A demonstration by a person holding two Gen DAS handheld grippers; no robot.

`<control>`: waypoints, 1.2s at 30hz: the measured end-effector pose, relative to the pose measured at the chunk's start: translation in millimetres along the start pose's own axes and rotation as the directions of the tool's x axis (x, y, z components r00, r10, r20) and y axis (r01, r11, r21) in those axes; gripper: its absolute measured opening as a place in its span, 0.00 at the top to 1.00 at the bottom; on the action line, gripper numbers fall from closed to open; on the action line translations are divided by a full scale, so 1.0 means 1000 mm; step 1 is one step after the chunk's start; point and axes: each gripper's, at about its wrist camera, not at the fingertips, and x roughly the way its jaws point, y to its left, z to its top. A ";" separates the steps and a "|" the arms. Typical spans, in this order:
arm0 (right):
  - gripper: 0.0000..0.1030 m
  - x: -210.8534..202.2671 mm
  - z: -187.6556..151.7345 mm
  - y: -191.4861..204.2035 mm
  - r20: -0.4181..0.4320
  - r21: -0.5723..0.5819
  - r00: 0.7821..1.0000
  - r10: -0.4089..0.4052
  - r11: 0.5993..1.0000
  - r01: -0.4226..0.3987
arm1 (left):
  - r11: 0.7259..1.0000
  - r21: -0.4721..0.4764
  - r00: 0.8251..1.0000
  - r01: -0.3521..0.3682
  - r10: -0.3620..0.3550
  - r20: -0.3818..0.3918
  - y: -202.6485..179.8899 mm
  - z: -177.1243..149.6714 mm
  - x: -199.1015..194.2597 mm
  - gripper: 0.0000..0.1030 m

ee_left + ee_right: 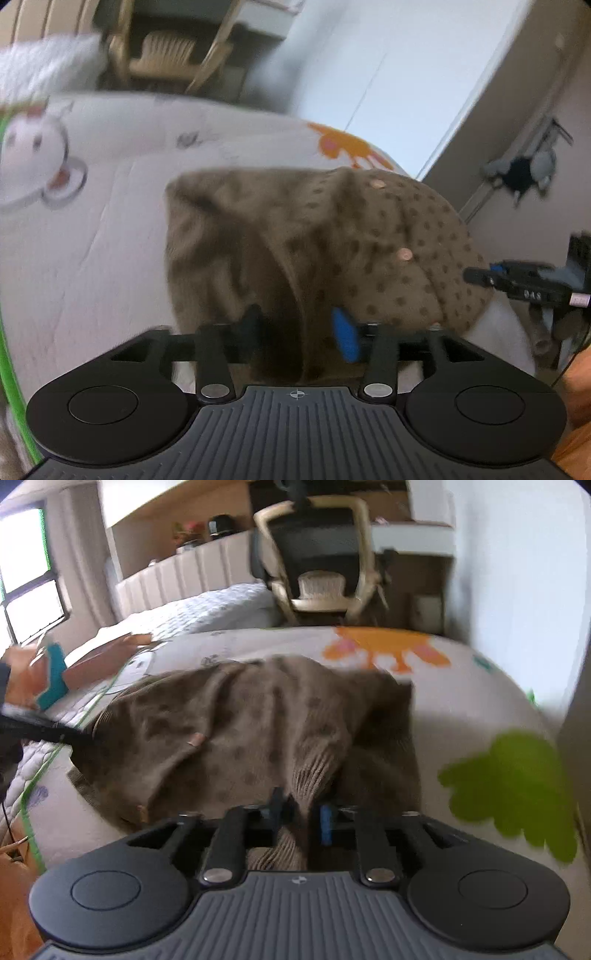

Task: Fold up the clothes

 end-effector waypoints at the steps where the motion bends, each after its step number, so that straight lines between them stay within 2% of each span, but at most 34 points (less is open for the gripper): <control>1: 0.57 -0.003 0.005 -0.006 0.021 0.029 1.000 0.013 0.999 -0.014 | 0.999 -0.036 1.000 0.012 -0.012 0.000 0.009 0.002 0.001 0.31; 2: 0.50 -0.007 0.011 -0.011 0.044 0.057 0.999 0.026 0.998 -0.029 | 0.996 -0.080 0.999 0.045 -0.043 0.025 0.019 0.009 0.000 0.26; 4: 0.41 -0.004 0.029 -0.022 0.091 0.110 0.994 0.066 0.991 -0.076 | 0.980 -0.164 0.991 0.114 -0.102 0.081 0.039 0.025 -0.002 0.12; 7: 0.34 0.015 0.053 -0.039 0.117 0.193 0.984 0.134 0.969 -0.155 | 0.949 -0.269 0.984 0.165 -0.141 0.108 0.060 0.046 0.018 0.09; 10: 0.32 0.056 0.068 -0.057 0.054 0.282 0.980 0.193 0.938 -0.200 | 0.904 -0.362 0.974 0.228 -0.218 0.068 0.075 0.056 0.056 0.09; 12: 0.25 0.088 0.079 -0.064 -0.004 0.319 0.970 0.243 0.920 -0.229 | 0.865 -0.425 0.961 0.268 -0.269 0.057 0.084 0.061 0.081 0.09; 14: 0.25 0.108 0.094 -0.065 0.016 0.325 0.966 0.258 0.912 -0.249 | 0.847 -0.459 0.962 0.269 -0.258 0.089 0.094 0.073 0.093 0.09; 17: 0.26 0.130 0.117 -0.064 0.062 0.307 0.964 0.259 0.914 -0.266 | 0.866 -0.431 0.964 0.253 -0.191 0.183 0.101 0.106 0.083 0.10; 18: 0.27 0.133 0.124 -0.063 0.085 0.284 0.966 0.246 0.923 -0.260 | 0.888 -0.405 0.969 0.217 -0.146 0.198 0.101 0.114 0.076 0.10; 20: 0.27 0.135 0.135 -0.059 0.100 0.231 0.972 0.213 0.945 -0.231 | 0.926 -0.353 0.971 0.136 -0.055 0.230 0.100 0.129 0.061 0.09; 22: 0.27 0.128 0.137 -0.050 0.092 0.150 0.983 0.160 0.974 -0.172 | 0.965 -0.262 0.970 -0.012 0.074 0.231 0.094 0.133 0.047 0.09; 23: 0.26 0.122 0.136 -0.044 0.098 0.098 0.987 0.125 0.986 -0.135 | 0.973 -0.214 0.962 -0.088 0.139 0.235 0.090 0.135 0.040 0.09; 25: 0.26 0.108 0.135 -0.029 0.136 -0.006 0.988 0.068 0.998 -0.068 | 0.979 -0.146 0.948 -0.143 0.178 0.264 0.077 0.130 0.032 0.09; 26: 0.26 0.101 0.136 -0.020 0.176 -0.052 0.983 0.050 0.998 -0.041 | 0.987 -0.117 0.950 -0.112 0.140 0.277 0.068 0.128 0.031 0.08; 28: 0.27 0.095 0.144 -0.003 0.233 -0.098 0.970 0.067 0.994 -0.046 | 0.999 -0.050 0.962 0.009 0.005 0.272 0.046 0.124 0.047 0.06; 29: 0.27 0.099 0.149 0.003 0.236 -0.093 0.966 0.107 0.992 -0.088 | 0.997 -0.014 0.964 0.073 -0.067 0.257 0.034 0.122 0.056 0.06; 31: 0.27 0.115 0.153 0.013 0.201 -0.050 0.960 0.194 0.981 -0.188 | 0.994 0.020 0.975 0.109 -0.111 0.194 0.016 0.111 0.086 0.05; 32: 0.26 0.126 0.150 0.018 0.172 -0.041 0.965 0.198 0.980 -0.193 | 0.991 0.035 0.978 0.127 -0.131 0.161 0.008 0.106 0.100 0.05; 33: 0.26 0.137 0.146 0.022 0.140 -0.034 0.971 0.196 0.981 -0.193 | 0.995 0.031 0.987 0.097 -0.100 0.124 0.006 0.099 0.114 0.05; 36: 0.28 0.161 0.120 0.029 0.023 -0.110 0.998 0.066 0.992 -0.063 | 0.994 0.105 0.989 0.029 -0.044 0.145 0.002 0.080 0.122 0.05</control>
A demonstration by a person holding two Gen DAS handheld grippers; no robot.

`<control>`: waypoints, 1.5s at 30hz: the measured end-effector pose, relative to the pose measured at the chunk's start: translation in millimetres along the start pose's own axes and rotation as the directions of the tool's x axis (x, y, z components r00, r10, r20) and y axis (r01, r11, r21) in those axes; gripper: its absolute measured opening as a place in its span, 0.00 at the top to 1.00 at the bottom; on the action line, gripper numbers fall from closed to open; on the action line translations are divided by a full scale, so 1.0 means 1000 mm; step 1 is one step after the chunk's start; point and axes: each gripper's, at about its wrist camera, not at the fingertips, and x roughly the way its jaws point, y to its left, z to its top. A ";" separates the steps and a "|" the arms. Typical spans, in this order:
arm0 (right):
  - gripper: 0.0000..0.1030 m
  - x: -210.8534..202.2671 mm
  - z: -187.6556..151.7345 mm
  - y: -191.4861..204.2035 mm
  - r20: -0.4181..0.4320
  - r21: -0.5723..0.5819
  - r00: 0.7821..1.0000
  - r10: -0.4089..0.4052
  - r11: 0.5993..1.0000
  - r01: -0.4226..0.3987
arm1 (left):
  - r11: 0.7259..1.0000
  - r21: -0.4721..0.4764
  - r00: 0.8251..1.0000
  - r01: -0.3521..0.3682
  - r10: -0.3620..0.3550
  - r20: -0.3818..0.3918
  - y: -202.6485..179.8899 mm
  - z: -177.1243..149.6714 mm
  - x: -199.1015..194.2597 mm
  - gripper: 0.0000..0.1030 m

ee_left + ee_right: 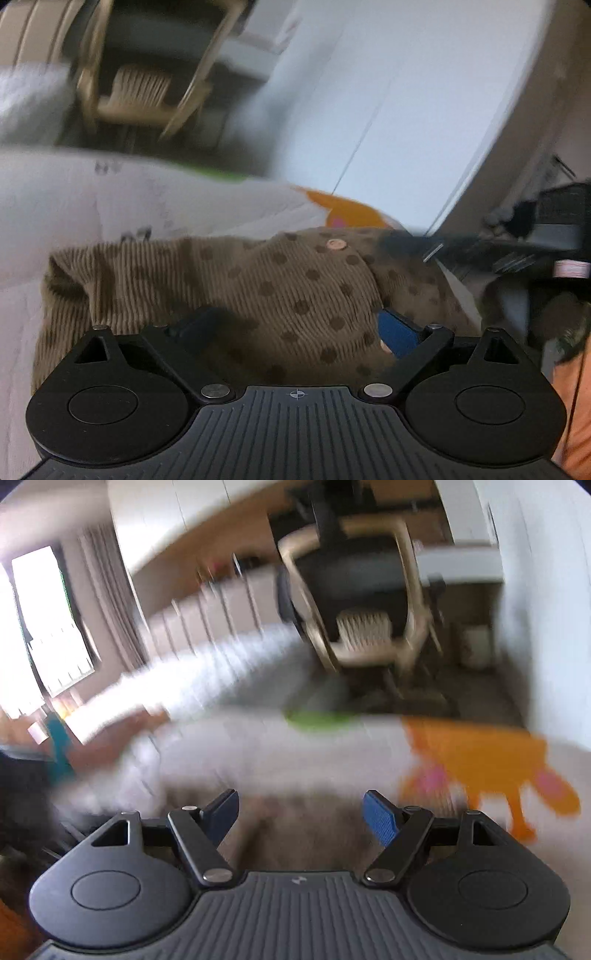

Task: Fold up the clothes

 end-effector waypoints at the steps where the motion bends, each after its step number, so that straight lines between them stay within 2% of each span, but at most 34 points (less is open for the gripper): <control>1: 0.28 -0.004 -0.005 0.000 -0.003 -0.027 0.999 -0.040 0.999 0.040 | 0.999 0.036 1.000 -0.014 0.014 0.006 -0.004 -0.003 -0.003 0.05; 5: 0.26 -0.028 -0.023 0.000 0.013 -0.131 0.980 -0.198 0.971 0.198 | 0.997 0.040 0.997 -0.072 0.073 -0.019 -0.002 -0.007 -0.013 0.05; 7: 0.26 -0.042 -0.027 0.001 0.049 -0.136 0.960 -0.276 0.950 0.280 | 0.995 -0.011 0.995 -0.097 0.097 -0.017 0.000 -0.002 -0.017 0.05; 8: 0.26 -0.050 -0.029 0.003 0.072 -0.139 0.958 -0.277 0.948 0.285 | 0.995 -0.032 0.996 -0.093 0.093 -0.009 -0.001 -0.002 -0.022 0.04; 11: 0.26 -0.068 -0.034 0.018 0.098 -0.135 0.983 -0.153 0.977 0.166 | 0.997 -0.057 0.999 -0.042 0.042 0.006 -0.005 -0.003 -0.031 0.03; 13: 0.26 -0.063 -0.040 0.028 0.054 -0.158 0.995 -0.081 0.983 0.089 | 0.998 -0.055 1.000 -0.006 0.006 -0.002 -0.008 -0.002 -0.028 0.01; 15: 0.26 -0.045 -0.053 0.034 -0.024 -0.194 0.997 -0.080 0.978 0.073 | 0.997 -0.069 0.998 -0.037 0.034 -0.047 -0.006 -0.006 -0.019 0.01; 17: 0.24 -0.038 -0.059 0.031 -0.043 -0.193 0.995 -0.087 0.978 0.077 | 0.988 -0.140 0.997 -0.062 0.055 -0.057 0.005 -0.005 -0.015 0.01; 18: 0.24 -0.039 -0.057 0.028 -0.048 -0.185 0.996 -0.081 0.980 0.070 | 0.986 -0.160 0.998 -0.050 0.044 -0.041 0.006 0.000 -0.018 0.01; 23: 0.24 -0.057 -0.039 0.036 0.050 -0.214 0.995 -0.083 0.972 0.092 | 0.974 -0.227 0.999 -0.004 0.014 0.043 0.016 0.028 -0.027 0.01; 26: 0.24 -0.057 -0.029 0.049 0.073 -0.235 0.997 -0.008 0.972 0.025 | 0.943 -0.332 0.999 0.011 0.000 0.032 0.037 0.039 -0.014 0.01; 29: 0.24 -0.038 -0.033 0.063 0.001 -0.258 0.998 0.067 0.964 -0.065 | 0.894 -0.448 1.000 0.020 -0.020 0.005 0.063 0.033 0.002 0.01; 31: 0.23 -0.022 -0.046 0.067 -0.075 -0.261 0.995 0.062 0.962 -0.079 | 0.879 -0.475 0.999 0.040 -0.027 0.034 0.074 0.030 0.002 0.01; 33: 0.22 -0.025 -0.056 0.070 -0.077 -0.309 0.996 0.046 0.949 -0.068 | 0.868 -0.492 0.997 0.070 -0.049 0.055 0.081 0.029 -0.001 0.01; 36: 0.21 -0.038 -0.052 0.070 -0.077 -0.297 0.996 0.049 0.952 -0.070 | 0.859 -0.503 0.995 0.093 -0.068 0.067 0.087 0.030 -0.007 0.01; 39: 0.21 -0.056 -0.038 0.061 -0.019 -0.276 0.999 0.048 0.960 -0.052 | 0.891 -0.448 0.996 0.071 -0.041 0.076 0.078 0.038 -0.018 0.01; 41: 0.19 -0.062 -0.025 0.049 0.040 -0.255 0.999 0.008 0.967 0.002 | 0.918 -0.391 0.995 0.071 -0.039 0.089 0.068 0.039 -0.029 0.01; 43: 0.19 -0.053 -0.016 0.033 0.084 -0.224 0.992 -0.096 0.968 0.112 | 0.938 -0.335 0.994 0.091 -0.066 0.086 0.055 0.035 -0.035 0.01; 45: 0.19 -0.036 -0.008 0.012 0.107 -0.180 0.970 -0.218 0.955 0.234 | 0.957 -0.280 0.996 0.082 -0.072 0.047 0.041 0.028 -0.033 0.01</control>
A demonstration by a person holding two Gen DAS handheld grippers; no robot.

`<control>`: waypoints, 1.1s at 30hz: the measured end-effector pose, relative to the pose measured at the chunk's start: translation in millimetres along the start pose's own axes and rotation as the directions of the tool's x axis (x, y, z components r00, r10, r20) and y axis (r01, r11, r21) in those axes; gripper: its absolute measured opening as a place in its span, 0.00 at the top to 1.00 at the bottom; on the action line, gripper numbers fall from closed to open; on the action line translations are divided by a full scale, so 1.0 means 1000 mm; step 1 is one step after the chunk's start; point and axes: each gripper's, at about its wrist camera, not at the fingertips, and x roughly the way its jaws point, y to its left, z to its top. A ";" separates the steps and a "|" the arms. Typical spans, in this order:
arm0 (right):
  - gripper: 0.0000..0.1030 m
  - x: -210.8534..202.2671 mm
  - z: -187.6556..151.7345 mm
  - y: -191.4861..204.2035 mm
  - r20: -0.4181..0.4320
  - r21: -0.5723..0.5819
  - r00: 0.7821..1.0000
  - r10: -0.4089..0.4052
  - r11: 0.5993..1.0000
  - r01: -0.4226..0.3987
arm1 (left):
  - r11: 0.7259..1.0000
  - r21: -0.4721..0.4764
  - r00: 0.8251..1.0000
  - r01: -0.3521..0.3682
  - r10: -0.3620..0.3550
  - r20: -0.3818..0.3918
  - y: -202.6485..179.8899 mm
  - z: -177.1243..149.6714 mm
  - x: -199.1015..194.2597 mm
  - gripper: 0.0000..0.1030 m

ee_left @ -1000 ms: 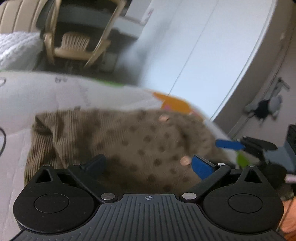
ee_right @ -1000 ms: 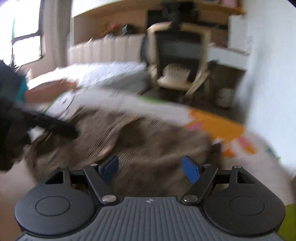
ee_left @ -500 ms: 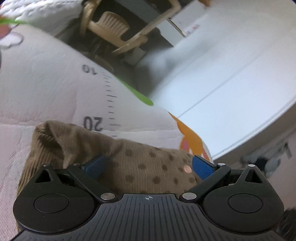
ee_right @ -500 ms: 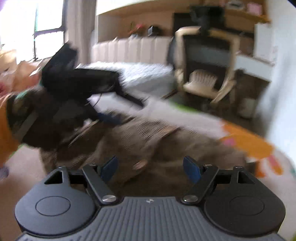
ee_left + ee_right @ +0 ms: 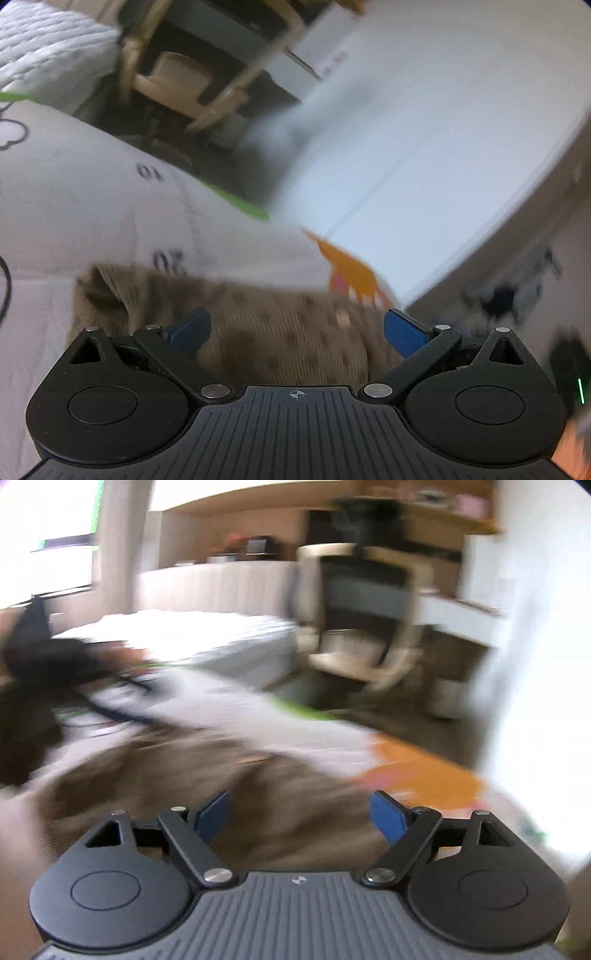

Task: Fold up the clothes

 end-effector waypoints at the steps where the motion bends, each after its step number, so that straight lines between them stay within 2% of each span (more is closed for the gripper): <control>1: 0.19 0.016 -0.005 -0.007 -0.039 0.001 0.998 -0.046 0.999 0.046 | 0.999 0.037 0.999 -0.024 0.024 -0.024 -0.006 -0.007 0.005 0.00; 3: 0.17 0.046 -0.018 -0.022 -0.122 -0.004 0.985 -0.121 0.993 0.121 | 0.989 0.116 0.994 -0.096 0.101 -0.043 -0.013 -0.020 0.013 0.00; 5: 0.12 0.051 -0.022 -0.037 -0.143 0.070 0.985 -0.100 0.991 0.111 | 0.975 0.173 0.988 -0.138 0.147 -0.039 -0.018 -0.029 0.016 0.00; 6: 0.12 0.046 -0.018 -0.040 -0.142 0.100 0.983 -0.113 0.987 0.128 | 0.971 0.190 0.987 -0.146 0.156 -0.035 -0.020 -0.032 0.016 0.00; 9: 0.13 0.023 -0.002 -0.024 -0.047 0.050 0.982 -0.184 0.981 0.186 | 0.969 0.188 0.985 -0.161 0.171 -0.037 -0.020 -0.033 0.019 0.00; 12: 0.13 0.000 0.017 -0.006 0.036 0.052 0.996 -0.079 0.996 0.077 | 0.968 0.184 0.983 -0.169 0.178 -0.036 -0.019 -0.033 0.021 0.00; 14: 0.13 0.000 0.024 0.007 0.049 0.042 0.999 -0.012 0.999 0.010 | 0.967 0.187 0.983 -0.173 0.182 -0.032 -0.019 -0.034 0.022 0.00; 17: 0.13 0.027 0.024 0.019 0.001 0.089 0.996 0.085 0.992 -0.084 | 0.966 0.191 0.982 -0.174 0.184 -0.032 -0.018 -0.035 0.022 0.00; 19: 0.13 0.054 0.012 0.026 -0.101 0.117 0.987 0.126 0.987 -0.114 | 0.965 0.195 0.982 -0.176 0.186 -0.035 -0.019 -0.036 0.022 0.00; 22: 0.12 0.073 -0.001 0.018 -0.138 0.177 0.980 0.141 0.977 -0.115 | 0.960 0.213 0.980 -0.181 0.194 -0.043 -0.021 -0.038 0.022 0.00; 23: 0.12 0.068 0.000 0.015 -0.131 0.198 0.982 0.138 0.974 -0.110 | 0.958 0.222 0.979 -0.184 0.198 -0.044 -0.022 -0.038 0.022 0.00; 26: 0.12 0.034 0.002 0.004 -0.065 0.226 0.989 0.134 0.967 -0.116 | 0.954 0.237 0.979 -0.185 0.199 -0.038 -0.021 -0.041 0.023 0.00; 29: 0.12 0.001 -0.013 0.001 -0.048 0.201 0.989 0.142 0.971 -0.130 | 0.956 0.230 0.980 -0.183 0.195 -0.030 -0.020 -0.041 0.024 0.00; 33: 0.12 -0.014 -0.056 0.007 -0.148 0.105 0.987 0.059 0.993 -0.044 | 0.957 0.229 0.981 -0.177 0.190 -0.033 -0.019 -0.041 0.024 0.00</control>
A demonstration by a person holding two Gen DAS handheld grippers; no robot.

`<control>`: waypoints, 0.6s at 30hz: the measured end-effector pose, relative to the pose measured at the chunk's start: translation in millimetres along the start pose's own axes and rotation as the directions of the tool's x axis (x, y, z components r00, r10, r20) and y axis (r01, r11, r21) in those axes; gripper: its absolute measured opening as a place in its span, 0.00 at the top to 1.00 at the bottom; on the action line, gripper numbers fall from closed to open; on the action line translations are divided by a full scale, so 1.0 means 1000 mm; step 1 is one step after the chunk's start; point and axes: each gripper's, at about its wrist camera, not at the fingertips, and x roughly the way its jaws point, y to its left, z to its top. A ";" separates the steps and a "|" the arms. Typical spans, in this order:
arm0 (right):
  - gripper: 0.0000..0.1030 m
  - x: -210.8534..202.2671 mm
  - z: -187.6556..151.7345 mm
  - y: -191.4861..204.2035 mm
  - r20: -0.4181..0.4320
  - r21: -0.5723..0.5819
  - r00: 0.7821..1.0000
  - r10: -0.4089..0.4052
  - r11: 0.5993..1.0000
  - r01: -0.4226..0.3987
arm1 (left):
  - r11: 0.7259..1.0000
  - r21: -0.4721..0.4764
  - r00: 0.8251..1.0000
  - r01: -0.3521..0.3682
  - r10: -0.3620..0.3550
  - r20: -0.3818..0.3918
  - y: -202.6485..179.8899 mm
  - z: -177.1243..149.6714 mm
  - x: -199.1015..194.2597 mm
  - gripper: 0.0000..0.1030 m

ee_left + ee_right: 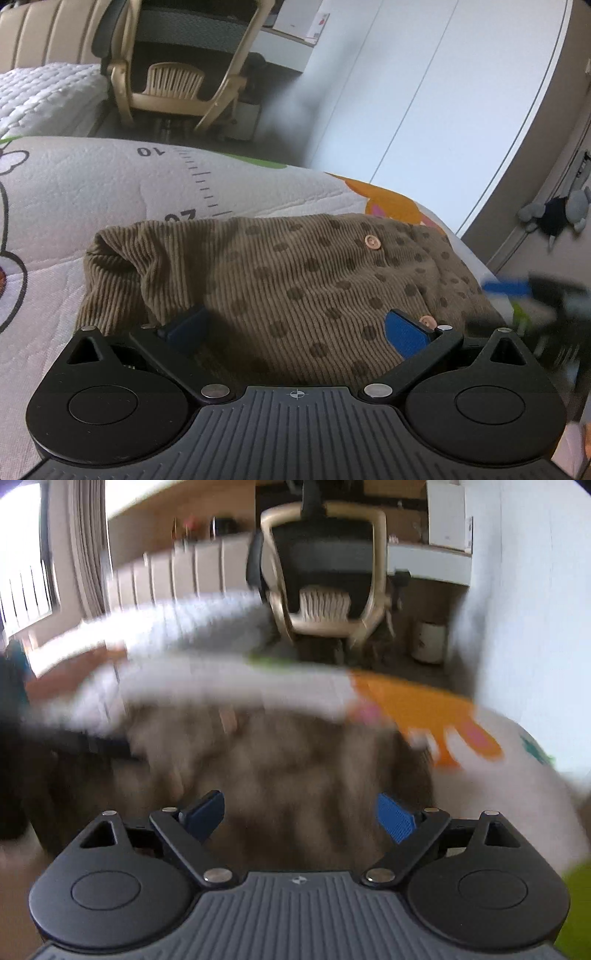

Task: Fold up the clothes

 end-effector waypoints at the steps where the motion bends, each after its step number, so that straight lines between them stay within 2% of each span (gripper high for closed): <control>1: 0.11 0.001 -0.012 0.000 -0.026 -0.016 0.999 -0.031 0.999 0.031 | 1.000 0.004 1.000 0.003 -0.003 -0.003 0.000 0.000 0.000 0.00; 2: 0.08 -0.006 -0.021 -0.006 -0.023 0.019 1.000 -0.018 1.000 0.018 | 1.000 0.008 1.000 0.007 -0.007 -0.007 0.000 0.000 0.000 0.00; 4: 0.08 -0.017 -0.026 -0.015 -0.035 0.071 0.999 -0.002 0.997 0.005 | 1.000 0.017 1.000 0.019 -0.018 -0.009 0.001 -0.001 -0.002 0.00; 8: 0.08 -0.038 -0.020 -0.015 0.032 0.023 0.999 -0.037 0.999 0.036 | 0.999 0.037 0.999 0.028 -0.027 -0.020 0.004 -0.007 -0.013 0.00; 10: 0.08 -0.042 -0.005 -0.014 0.087 0.004 0.995 -0.052 0.999 0.052 | 0.997 0.072 0.999 -0.010 0.013 -0.038 0.000 -0.013 -0.022 0.00; 12: 0.08 -0.033 0.012 -0.010 0.118 -0.028 0.989 -0.091 0.995 0.095 | 0.991 0.123 0.996 -0.060 0.067 -0.053 -0.005 -0.020 -0.028 0.00; 15: 0.08 0.009 0.023 -0.014 0.068 -0.097 0.979 -0.192 0.975 0.198 | 0.980 0.170 0.991 -0.104 0.116 -0.063 -0.009 -0.027 -0.036 0.00; 17: 0.08 0.034 0.024 -0.019 0.032 -0.137 0.968 -0.249 0.958 0.252 | 0.981 0.130 0.985 -0.143 0.154 -0.080 -0.003 -0.029 -0.041 0.00; 18: 0.06 0.037 0.022 -0.026 0.027 -0.117 0.970 -0.241 0.963 0.243 | 0.982 0.094 0.980 -0.163 0.172 -0.098 0.002 -0.029 -0.043 0.00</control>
